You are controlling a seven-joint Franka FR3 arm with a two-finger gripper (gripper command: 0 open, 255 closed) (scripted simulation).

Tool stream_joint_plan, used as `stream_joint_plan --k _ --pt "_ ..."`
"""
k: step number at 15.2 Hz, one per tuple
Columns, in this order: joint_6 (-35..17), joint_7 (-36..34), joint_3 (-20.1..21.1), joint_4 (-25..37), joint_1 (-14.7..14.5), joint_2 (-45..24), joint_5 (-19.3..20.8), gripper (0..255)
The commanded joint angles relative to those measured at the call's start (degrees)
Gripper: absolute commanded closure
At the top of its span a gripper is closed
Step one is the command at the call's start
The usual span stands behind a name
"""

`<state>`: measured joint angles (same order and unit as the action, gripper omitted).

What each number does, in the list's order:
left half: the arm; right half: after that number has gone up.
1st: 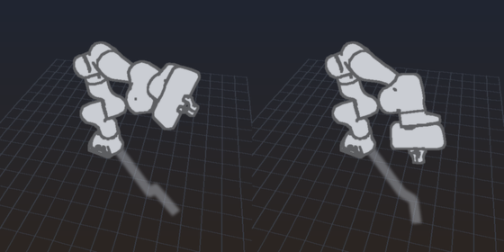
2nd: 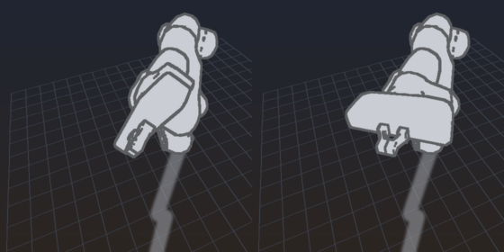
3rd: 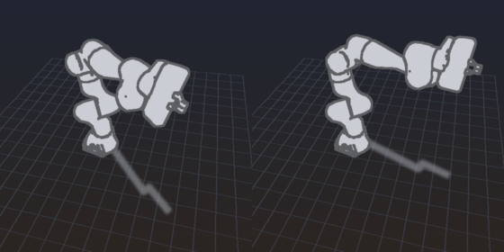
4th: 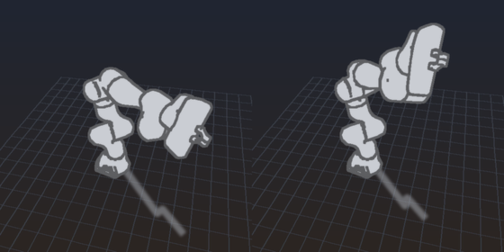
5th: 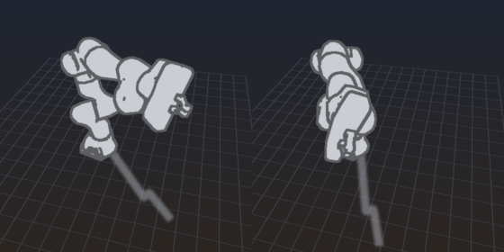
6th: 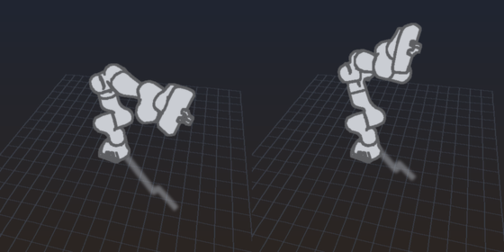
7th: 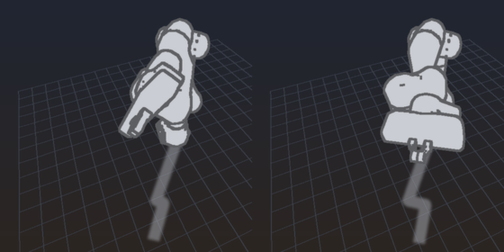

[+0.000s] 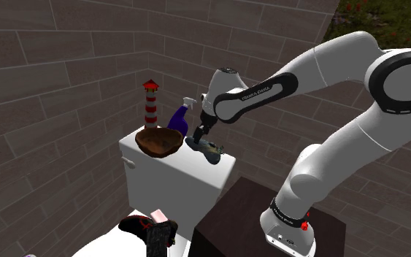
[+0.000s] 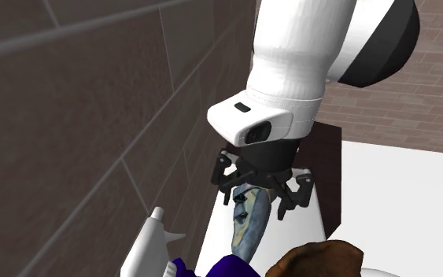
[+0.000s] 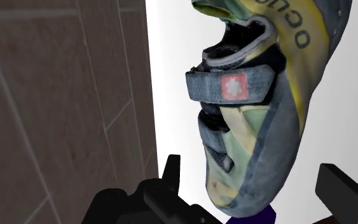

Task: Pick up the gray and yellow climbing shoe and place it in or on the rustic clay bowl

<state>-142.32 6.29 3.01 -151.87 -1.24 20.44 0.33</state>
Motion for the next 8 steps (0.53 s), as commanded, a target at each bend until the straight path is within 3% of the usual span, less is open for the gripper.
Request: stream_joint_plan --k 1,4,8 --pt "-1.98 0.07 -0.05 -0.52 0.11 -1.4 0.11 0" --pt "-5.35 -0.1 0.04 -1.05 0.26 -4.24 0.35 0" --pt "-5.35 -0.1 0.03 -1.05 0.26 -4.24 0.36 0"
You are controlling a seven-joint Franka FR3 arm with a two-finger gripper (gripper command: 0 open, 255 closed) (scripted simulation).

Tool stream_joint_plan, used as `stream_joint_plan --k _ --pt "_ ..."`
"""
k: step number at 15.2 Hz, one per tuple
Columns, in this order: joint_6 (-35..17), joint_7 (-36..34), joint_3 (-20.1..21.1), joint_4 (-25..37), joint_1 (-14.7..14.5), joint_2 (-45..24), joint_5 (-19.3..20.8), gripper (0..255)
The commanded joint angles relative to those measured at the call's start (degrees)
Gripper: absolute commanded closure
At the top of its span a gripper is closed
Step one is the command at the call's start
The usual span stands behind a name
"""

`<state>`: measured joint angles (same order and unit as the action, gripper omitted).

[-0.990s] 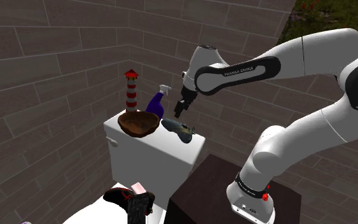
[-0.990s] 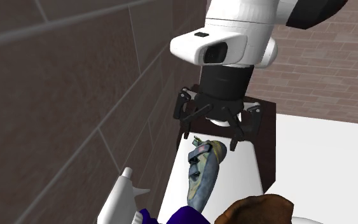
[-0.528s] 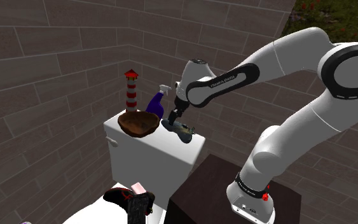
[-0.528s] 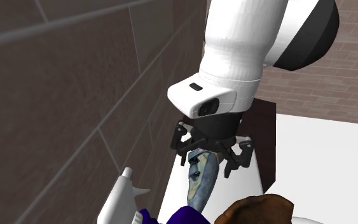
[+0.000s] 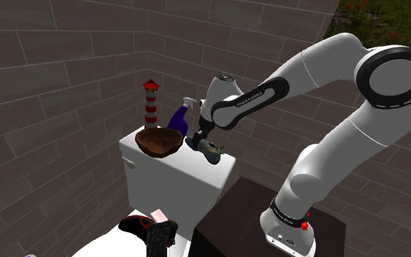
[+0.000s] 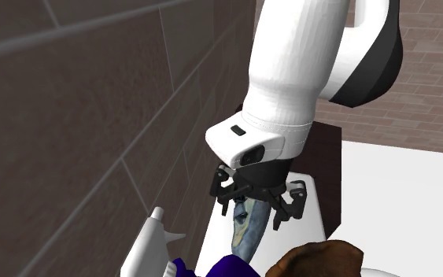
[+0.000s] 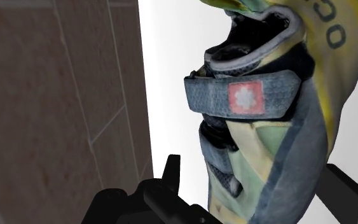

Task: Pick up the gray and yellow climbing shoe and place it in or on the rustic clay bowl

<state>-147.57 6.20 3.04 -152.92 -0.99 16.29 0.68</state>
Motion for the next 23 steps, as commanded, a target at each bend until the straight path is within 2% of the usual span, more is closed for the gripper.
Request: stream_joint_plan --k 1,4,5,14,23 --pt "-0.09 -0.01 0.0 0.0 0.0 -0.08 0.01 0" --pt "-0.08 -0.01 0.0 0.0 0.0 -0.07 0.01 0" --pt "-0.08 -0.01 0.0 0.0 0.0 -0.07 0.01 255" --pt "-0.09 -0.01 0.0 0.0 0.0 -0.08 0.01 255" --pt "8.3 0.42 -0.24 3.27 -0.22 5.05 -0.4 255"
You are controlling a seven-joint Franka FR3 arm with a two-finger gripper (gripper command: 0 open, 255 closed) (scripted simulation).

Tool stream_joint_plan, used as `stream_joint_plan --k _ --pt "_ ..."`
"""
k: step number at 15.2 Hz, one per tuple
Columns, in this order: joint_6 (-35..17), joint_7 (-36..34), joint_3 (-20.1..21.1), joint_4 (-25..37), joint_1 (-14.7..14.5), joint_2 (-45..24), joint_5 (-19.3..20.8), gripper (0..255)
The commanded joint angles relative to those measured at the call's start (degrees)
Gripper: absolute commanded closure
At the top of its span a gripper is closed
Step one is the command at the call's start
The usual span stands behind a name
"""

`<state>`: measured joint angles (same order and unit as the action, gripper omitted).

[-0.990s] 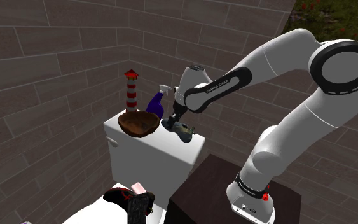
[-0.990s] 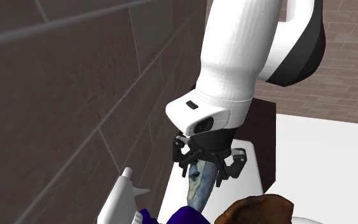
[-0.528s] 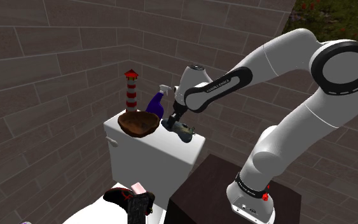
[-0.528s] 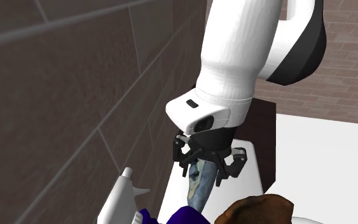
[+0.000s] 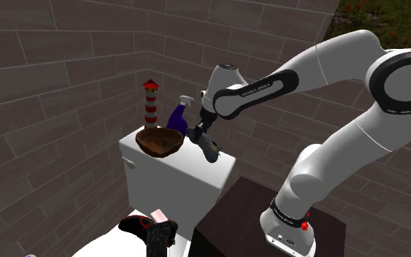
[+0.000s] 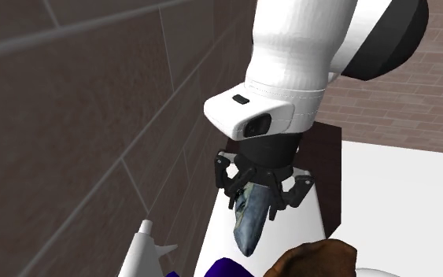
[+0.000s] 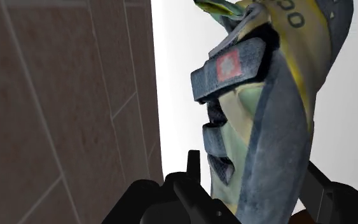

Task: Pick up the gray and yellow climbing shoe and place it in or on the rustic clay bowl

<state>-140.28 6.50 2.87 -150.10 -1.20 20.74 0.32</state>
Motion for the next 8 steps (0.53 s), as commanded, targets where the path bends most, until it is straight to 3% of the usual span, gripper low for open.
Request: stream_joint_plan --k 1,8 --pt "1.92 0.15 -0.1 0.88 -0.02 1.07 -0.07 255" --pt "8.13 0.36 -0.24 4.23 -0.1 3.93 -0.21 255"
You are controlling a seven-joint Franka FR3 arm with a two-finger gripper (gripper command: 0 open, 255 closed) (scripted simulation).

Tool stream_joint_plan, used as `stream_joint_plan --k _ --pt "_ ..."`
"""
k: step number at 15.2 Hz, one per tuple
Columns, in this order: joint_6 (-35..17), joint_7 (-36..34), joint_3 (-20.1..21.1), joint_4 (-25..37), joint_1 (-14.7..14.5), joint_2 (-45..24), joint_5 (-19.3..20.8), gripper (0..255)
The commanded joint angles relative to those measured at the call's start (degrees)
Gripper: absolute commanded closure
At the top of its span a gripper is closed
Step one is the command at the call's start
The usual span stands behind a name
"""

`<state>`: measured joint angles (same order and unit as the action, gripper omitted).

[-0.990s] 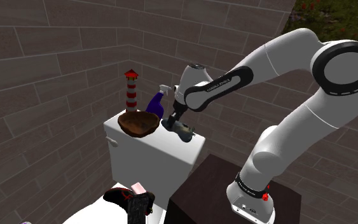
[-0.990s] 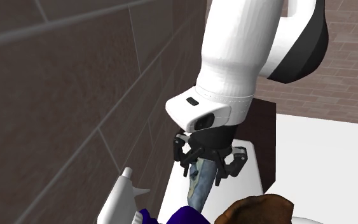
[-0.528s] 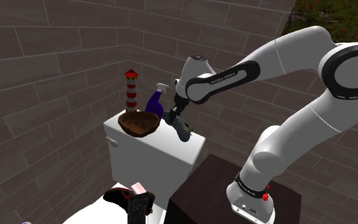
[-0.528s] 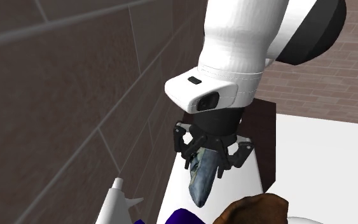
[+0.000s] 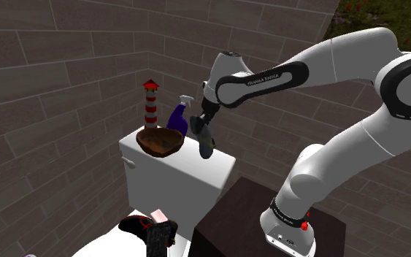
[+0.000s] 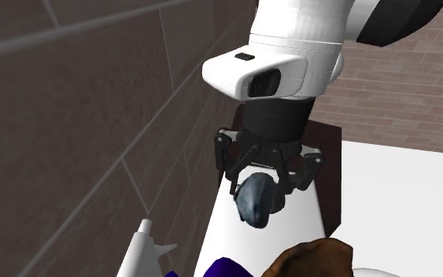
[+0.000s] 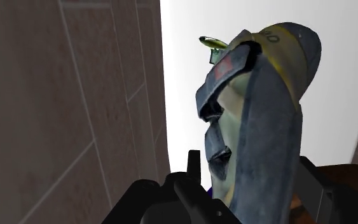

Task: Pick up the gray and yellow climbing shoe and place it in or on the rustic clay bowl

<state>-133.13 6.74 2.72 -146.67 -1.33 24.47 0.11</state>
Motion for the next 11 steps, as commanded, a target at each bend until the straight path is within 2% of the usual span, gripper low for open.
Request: stream_joint_plan --k 1,11 --pt "1.85 0.14 -0.1 1.33 0.02 0.53 -0.01 255" --pt "10.22 0.34 -0.26 7.21 -0.01 3.03 -0.09 255"
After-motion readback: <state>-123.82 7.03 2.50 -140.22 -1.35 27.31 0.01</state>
